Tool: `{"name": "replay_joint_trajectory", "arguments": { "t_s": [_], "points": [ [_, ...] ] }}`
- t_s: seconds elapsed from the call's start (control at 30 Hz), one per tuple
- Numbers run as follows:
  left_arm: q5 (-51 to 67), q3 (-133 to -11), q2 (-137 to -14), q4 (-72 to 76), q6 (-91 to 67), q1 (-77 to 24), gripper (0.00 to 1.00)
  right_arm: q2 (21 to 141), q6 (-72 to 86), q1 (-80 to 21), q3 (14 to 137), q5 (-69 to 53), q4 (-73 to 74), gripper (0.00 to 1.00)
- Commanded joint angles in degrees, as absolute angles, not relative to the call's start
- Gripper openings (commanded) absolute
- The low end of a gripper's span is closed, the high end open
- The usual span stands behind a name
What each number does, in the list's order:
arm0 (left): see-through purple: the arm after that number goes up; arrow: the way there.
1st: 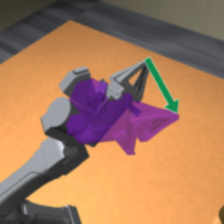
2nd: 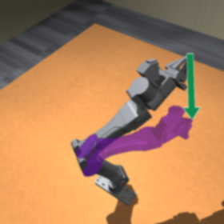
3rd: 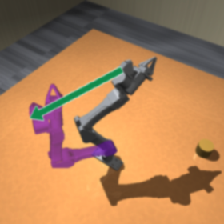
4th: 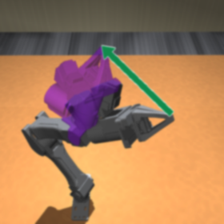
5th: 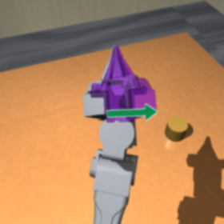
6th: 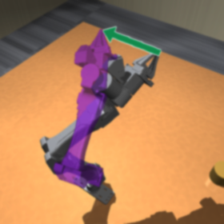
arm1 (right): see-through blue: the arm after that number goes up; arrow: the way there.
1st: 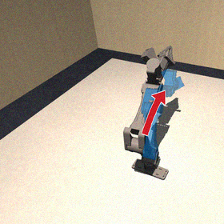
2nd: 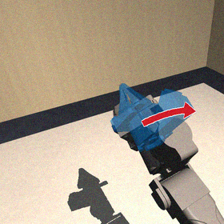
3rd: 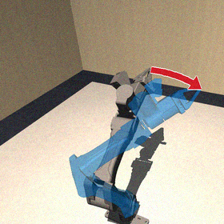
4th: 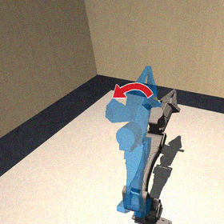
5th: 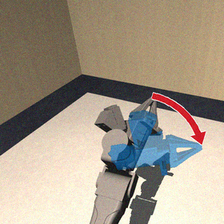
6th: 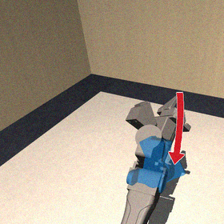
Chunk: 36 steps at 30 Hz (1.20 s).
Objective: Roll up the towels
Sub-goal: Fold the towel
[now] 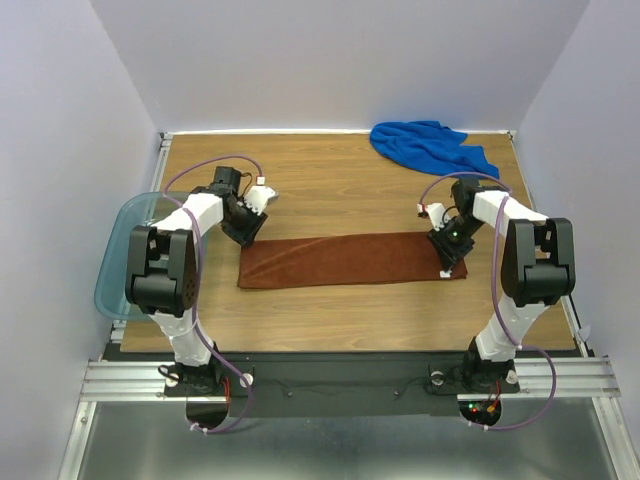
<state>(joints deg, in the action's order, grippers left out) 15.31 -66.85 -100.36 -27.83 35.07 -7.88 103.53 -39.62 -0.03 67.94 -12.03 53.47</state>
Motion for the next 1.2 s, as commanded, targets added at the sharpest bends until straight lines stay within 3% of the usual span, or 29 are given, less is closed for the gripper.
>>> {"name": "replay_joint_trajectory", "arguments": {
  "t_s": [0.0,0.1,0.23,0.4,0.6,0.63,0.67,0.77,1.03,1.07,1.17],
  "points": [
    [15.6,-66.5,-101.1,-27.1,35.0,-7.7,0.44,103.7,-40.8,0.2,67.1,-9.4,50.5,0.38],
    [14.8,-66.2,-102.0,-26.5,35.2,-7.7,0.34,103.6,-41.0,0.2,66.6,-8.8,50.4,0.38],
    [11.9,-66.0,-102.2,-25.6,35.7,-7.1,0.01,103.7,-41.7,0.2,65.5,-6.0,50.1,0.38],
    [6.8,-67.9,-102.4,-23.8,35.7,-4.9,0.00,103.5,-42.4,0.1,63.8,-4.2,49.5,0.38],
    [11.6,-73.4,-105.1,-25.7,34.7,-5.0,0.00,103.9,-41.0,0.1,64.9,-6.5,49.9,0.39],
    [12.0,-74.0,-106.2,-26.4,34.5,-5.1,0.02,104.0,-40.8,0.1,65.2,-7.1,50.2,0.39],
    [12.6,-74.6,-106.4,-26.9,34.7,-5.2,0.15,103.9,-40.6,0.1,65.6,-8.2,50.5,0.40],
    [13.1,-76.1,-105.8,-27.3,34.5,-5.3,0.33,102.7,-40.4,0.2,67.8,-11.7,53.6,0.40],
    [17.7,-76.2,-94.5,-33.1,33.0,-6.1,0.39,99.7,-36.0,0.1,82.5,-25.0,60.1,0.42],
    [17.7,-75.2,-93.4,-33.4,33.0,-6.4,0.46,100.2,-35.3,0.1,83.8,-25.8,60.0,0.41],
    [17.7,-71.2,-90.8,-35.2,33.3,-7.6,0.48,104.3,-32.9,0.1,88.6,-25.9,59.9,0.39]
  ]
}}
